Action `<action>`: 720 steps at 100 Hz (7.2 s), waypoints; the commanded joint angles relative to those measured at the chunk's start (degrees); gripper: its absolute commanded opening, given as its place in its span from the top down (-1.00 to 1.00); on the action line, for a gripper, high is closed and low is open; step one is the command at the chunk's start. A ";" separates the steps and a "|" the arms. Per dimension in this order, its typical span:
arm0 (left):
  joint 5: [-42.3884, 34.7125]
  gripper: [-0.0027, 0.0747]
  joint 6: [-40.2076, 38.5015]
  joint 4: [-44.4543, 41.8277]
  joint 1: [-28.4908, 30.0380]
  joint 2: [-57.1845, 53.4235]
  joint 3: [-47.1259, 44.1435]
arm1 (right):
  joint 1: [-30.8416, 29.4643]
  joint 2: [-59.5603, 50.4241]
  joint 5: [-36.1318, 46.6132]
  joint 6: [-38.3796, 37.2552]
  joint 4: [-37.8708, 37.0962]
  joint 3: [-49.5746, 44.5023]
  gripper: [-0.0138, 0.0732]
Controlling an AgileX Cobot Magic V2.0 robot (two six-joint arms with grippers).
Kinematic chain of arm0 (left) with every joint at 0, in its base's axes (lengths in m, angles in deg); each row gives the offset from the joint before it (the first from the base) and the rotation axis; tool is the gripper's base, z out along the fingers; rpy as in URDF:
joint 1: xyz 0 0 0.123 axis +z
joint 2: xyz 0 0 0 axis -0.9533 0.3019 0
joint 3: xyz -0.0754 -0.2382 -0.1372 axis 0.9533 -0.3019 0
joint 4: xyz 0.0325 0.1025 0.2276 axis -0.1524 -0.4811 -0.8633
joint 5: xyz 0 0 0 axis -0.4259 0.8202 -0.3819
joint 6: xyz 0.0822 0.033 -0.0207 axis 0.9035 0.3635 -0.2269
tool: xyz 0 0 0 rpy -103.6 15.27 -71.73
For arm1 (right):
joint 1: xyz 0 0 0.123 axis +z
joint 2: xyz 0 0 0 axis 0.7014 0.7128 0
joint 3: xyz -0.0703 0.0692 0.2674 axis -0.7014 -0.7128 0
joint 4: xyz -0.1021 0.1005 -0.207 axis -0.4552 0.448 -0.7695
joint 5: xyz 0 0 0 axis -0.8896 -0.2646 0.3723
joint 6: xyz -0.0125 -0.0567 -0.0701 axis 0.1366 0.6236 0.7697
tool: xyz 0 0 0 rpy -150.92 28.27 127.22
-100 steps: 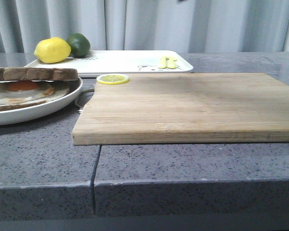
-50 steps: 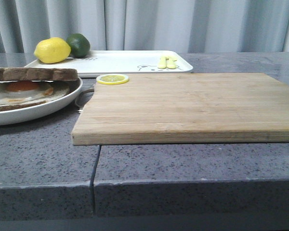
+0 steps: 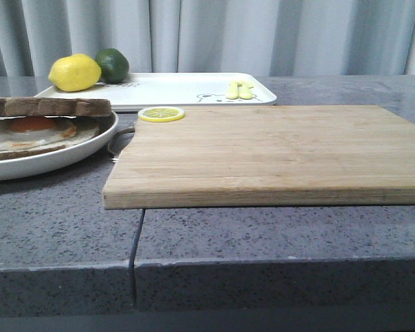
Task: Place bread and move sandwich to tray
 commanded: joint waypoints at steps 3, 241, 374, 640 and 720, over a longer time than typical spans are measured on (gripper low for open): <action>-3.02 -0.24 -0.32 1.46 -0.35 0.58 1.84 | -0.45 -4.30 7.24 -1.09 -1.68 -2.02 -0.40; -14.01 -0.24 -3.80 5.02 4.95 27.66 1.84 | -0.45 -8.87 9.64 -1.04 -1.50 -5.04 -0.40; -16.70 -0.15 -3.80 10.80 4.95 45.55 1.84 | -0.45 -8.87 9.64 -1.04 -1.50 -5.04 -0.40; 4.34 0.98 -1.08 33.09 0.14 73.21 58.15 | -0.45 -8.87 9.64 -1.04 -1.50 -5.04 -0.40; 11.58 0.98 -6.81 28.23 -2.41 94.44 84.31 | -0.45 -8.87 9.64 -1.04 -1.50 -5.04 -0.40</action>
